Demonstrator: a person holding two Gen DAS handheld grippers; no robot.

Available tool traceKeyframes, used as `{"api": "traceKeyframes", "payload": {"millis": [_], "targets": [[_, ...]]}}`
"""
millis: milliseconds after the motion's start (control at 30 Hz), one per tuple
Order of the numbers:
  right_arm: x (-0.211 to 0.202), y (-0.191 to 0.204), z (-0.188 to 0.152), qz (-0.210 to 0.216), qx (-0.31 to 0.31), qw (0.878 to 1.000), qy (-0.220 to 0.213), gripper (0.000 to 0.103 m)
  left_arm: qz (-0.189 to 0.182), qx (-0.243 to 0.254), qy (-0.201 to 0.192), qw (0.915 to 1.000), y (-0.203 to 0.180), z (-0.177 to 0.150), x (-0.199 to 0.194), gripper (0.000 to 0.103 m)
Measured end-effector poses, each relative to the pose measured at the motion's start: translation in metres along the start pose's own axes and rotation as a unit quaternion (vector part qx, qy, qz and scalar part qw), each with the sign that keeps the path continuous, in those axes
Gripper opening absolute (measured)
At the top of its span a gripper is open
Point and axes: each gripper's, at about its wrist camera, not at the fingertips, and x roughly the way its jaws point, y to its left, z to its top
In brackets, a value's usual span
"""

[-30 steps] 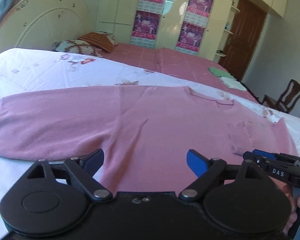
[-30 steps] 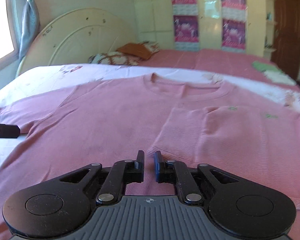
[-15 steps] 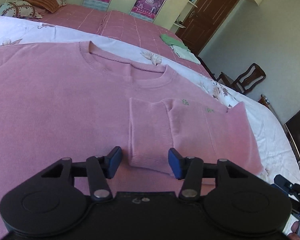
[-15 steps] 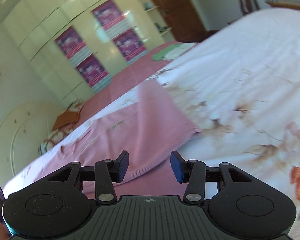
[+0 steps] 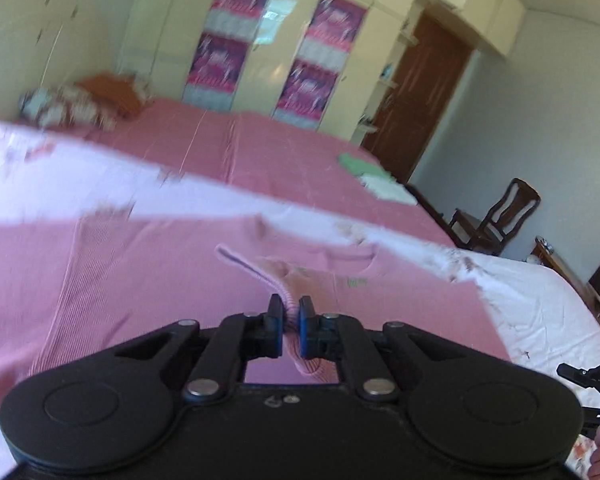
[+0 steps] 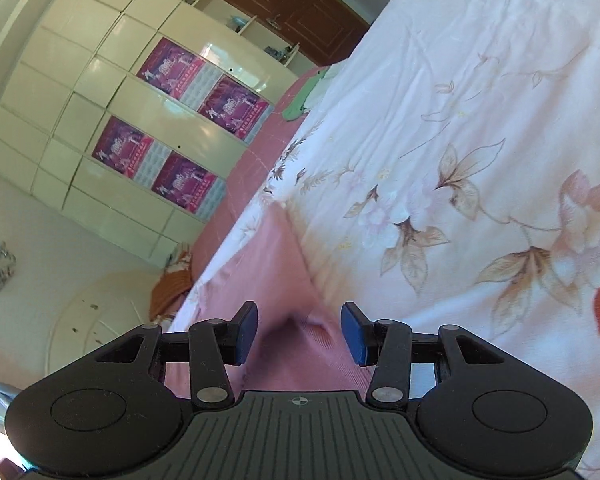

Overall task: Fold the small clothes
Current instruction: 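Carry the sleeve across the sweatshirt body with the left gripper and release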

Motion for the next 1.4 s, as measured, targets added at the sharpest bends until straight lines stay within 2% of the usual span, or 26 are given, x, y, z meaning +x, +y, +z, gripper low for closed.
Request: {"api": "traceKeyframes", "payload": {"millis": [167, 300, 433, 533, 567, 600, 633, 667, 733, 767, 833, 900, 933, 967, 1000, 1033, 1067, 1100, 1167, 1233, 1300, 1400], "targets": [[0.018, -0.002, 0.009, 0.029, 0.043, 0.998, 0.032, 0.046, 0.0, -0.015, 0.017, 0.9997, 0.006, -0.011, 0.009, 0.006], [0.022, 0.005, 0.004, 0.052, 0.035, 0.996, 0.056, 0.046, -0.002, -0.026, 0.019, 0.9995, 0.013, -0.02, 0.005, 0.006], [0.044, 0.006, -0.006, 0.001, 0.001, 0.994, 0.106, 0.046, -0.003, -0.027, 0.026, 0.9993, 0.015, -0.02, 0.008, 0.006], [0.051, 0.005, -0.009, -0.006, -0.022, 0.996, 0.085, 0.046, -0.003, -0.023, 0.035, 0.9991, 0.016, -0.02, 0.009, 0.006], [0.052, 0.005, -0.008, -0.007, -0.026, 0.997, 0.076, 0.041, -0.005, -0.023, 0.037, 0.999, 0.016, -0.02, 0.009, 0.006], [0.053, 0.006, -0.01, -0.016, -0.039, 0.997, 0.066, 0.028, -0.008, -0.023, 0.039, 0.9989, 0.015, -0.019, 0.011, 0.006], [0.052, 0.007, -0.009, -0.033, -0.054, 0.996, 0.06, 0.003, -0.013, -0.022, 0.037, 0.999, 0.013, -0.017, 0.009, 0.006], [0.049, 0.004, -0.007, -0.038, -0.058, 0.996, 0.054, 0.003, -0.022, -0.019, 0.034, 0.999, 0.01, -0.015, 0.007, 0.006], [0.036, 0.001, -0.001, -0.007, -0.054, 0.998, 0.033, 0.002, -0.017, 0.005, 0.034, 0.9993, -0.001, -0.015, 0.008, 0.006], [0.032, -0.001, 0.002, -0.011, -0.063, 0.998, 0.026, 0.002, -0.01, 0.015, 0.039, 0.9991, -0.003, -0.018, 0.011, 0.006], [0.041, -0.013, 0.006, -0.031, -0.051, 0.997, 0.05, 0.002, 0.002, 0.009, 0.053, 0.9986, 0.0, -0.026, 0.017, 0.006], [0.045, -0.022, 0.004, -0.024, -0.044, 0.996, 0.071, 0.002, 0.002, 0.005, 0.057, 0.9984, 0.006, -0.033, 0.016, 0.007], [0.042, -0.021, 0.004, -0.021, -0.048, 0.996, 0.075, 0.003, 0.0, 0.002, 0.053, 0.9986, 0.008, -0.036, 0.013, 0.014], [0.037, -0.018, 0.005, -0.014, -0.055, 0.995, 0.082, 0.004, 0.001, -0.002, 0.045, 0.999, 0.011, -0.037, 0.007, 0.034], [0.031, -0.012, 0.007, -0.008, -0.065, 0.994, 0.088, 0.007, 0.005, -0.006, 0.032, 0.9995, 0.015, -0.039, 0.001, 0.048], [0.022, -0.007, 0.007, -0.006, -0.084, 0.993, 0.085, 0.019, 0.007, -0.008, 0.017, 0.9998, 0.018, -0.038, -0.005, 0.072], [0.012, -0.002, 0.007, 0.001, -0.107, 0.991, 0.076, 0.036, 0.007, -0.01, 0.005, 0.9999, 0.021, -0.037, -0.008, 0.073], [0.005, 0.004, 0.008, 0.006, -0.131, 0.989, 0.064, 0.04, 0.004, -0.013, 0.004, 0.9999, 0.025, -0.033, -0.006, 0.07], [0.004, 0.013, 0.014, 0.005, -0.168, 0.984, 0.057, 0.042, 0.003, -0.02, 0.013, 0.9997, 0.029, -0.024, 0.005, 0.057], [0.017, 0.019, 0.022, -0.001, -0.188, 0.981, 0.051, 0.041, 0.013, -0.035, 0.03, 0.9989, 0.033, -0.016, 0.024, 0.051], [0.04, 0.026, 0.033, 0.001, -0.197, 0.979, 0.052, 0.041, 0.025, -0.045, 0.047, 0.9976, 0.036, -0.013, 0.042, 0.049], [0.084, 0.034, 0.045, -0.004, -0.215, 0.975, 0.063, 0.041, 0.032, -0.034, 0.047, 0.9978, 0.035, -0.011, 0.054, 0.048]]}}
